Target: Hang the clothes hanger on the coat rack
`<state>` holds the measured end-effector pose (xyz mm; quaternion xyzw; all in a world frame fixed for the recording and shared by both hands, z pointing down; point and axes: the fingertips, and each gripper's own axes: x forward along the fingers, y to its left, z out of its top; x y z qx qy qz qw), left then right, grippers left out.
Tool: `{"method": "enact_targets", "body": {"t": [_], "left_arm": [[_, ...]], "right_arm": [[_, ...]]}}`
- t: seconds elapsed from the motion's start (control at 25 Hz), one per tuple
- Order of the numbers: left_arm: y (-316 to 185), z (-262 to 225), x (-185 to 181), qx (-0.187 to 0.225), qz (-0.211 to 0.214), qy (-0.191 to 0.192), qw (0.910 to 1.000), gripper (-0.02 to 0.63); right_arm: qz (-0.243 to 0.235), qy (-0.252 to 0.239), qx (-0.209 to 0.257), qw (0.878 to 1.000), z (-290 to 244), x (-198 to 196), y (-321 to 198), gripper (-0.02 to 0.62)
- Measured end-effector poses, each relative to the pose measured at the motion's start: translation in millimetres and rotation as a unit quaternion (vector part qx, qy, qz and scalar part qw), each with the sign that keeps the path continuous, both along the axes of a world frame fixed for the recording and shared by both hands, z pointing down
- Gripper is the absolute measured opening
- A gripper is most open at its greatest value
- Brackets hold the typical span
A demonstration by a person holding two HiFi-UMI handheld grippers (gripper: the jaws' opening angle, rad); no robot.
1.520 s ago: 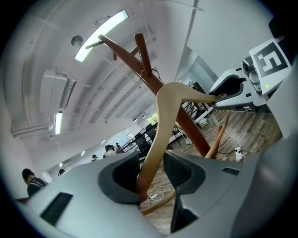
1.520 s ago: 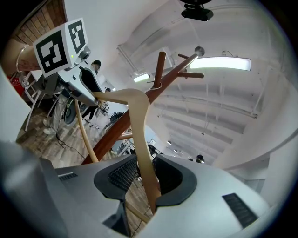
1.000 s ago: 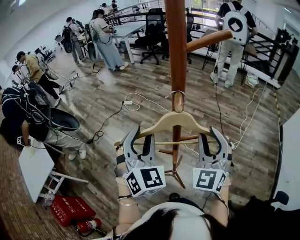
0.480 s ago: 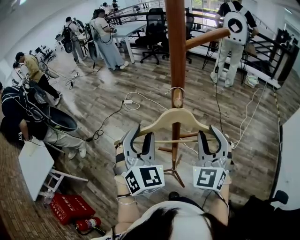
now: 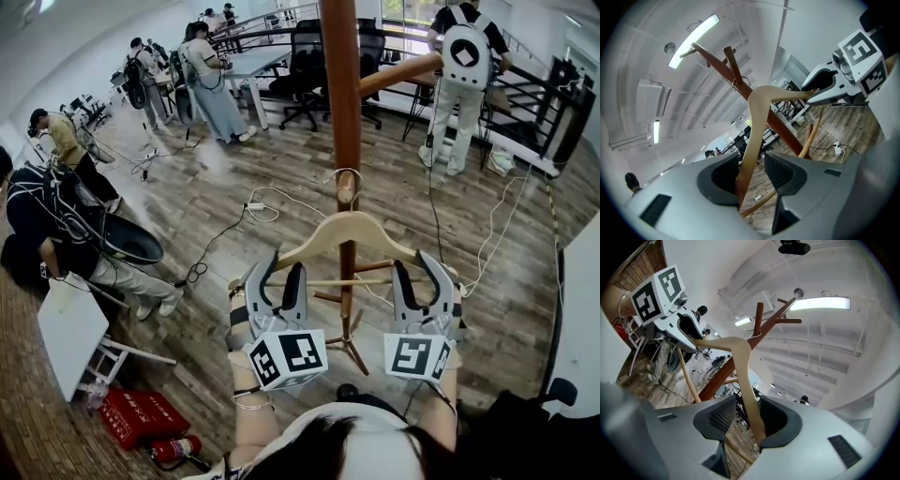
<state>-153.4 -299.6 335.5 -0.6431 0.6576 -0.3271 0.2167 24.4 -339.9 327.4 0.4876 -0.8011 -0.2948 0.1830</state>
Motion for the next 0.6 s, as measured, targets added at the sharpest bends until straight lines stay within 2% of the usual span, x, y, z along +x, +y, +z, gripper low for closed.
{"method": "enact_targets", "body": {"t": [0.2, 0.6], "left_arm": [[4.6, -3.1, 2.0, -0.004, -0.004, 0.012, 0.9999, 0.166], [20.7, -1.0, 4.4, -0.001, -0.004, 0.011, 0.9999, 0.166]], "right_arm": [[-0.007, 0.001, -0.007, 1.000, 3.0, -1.1, 3.5, 0.160], [-0.014, 0.000, -0.006, 1.000, 6.5, -0.8, 20.0, 0.160]]}}
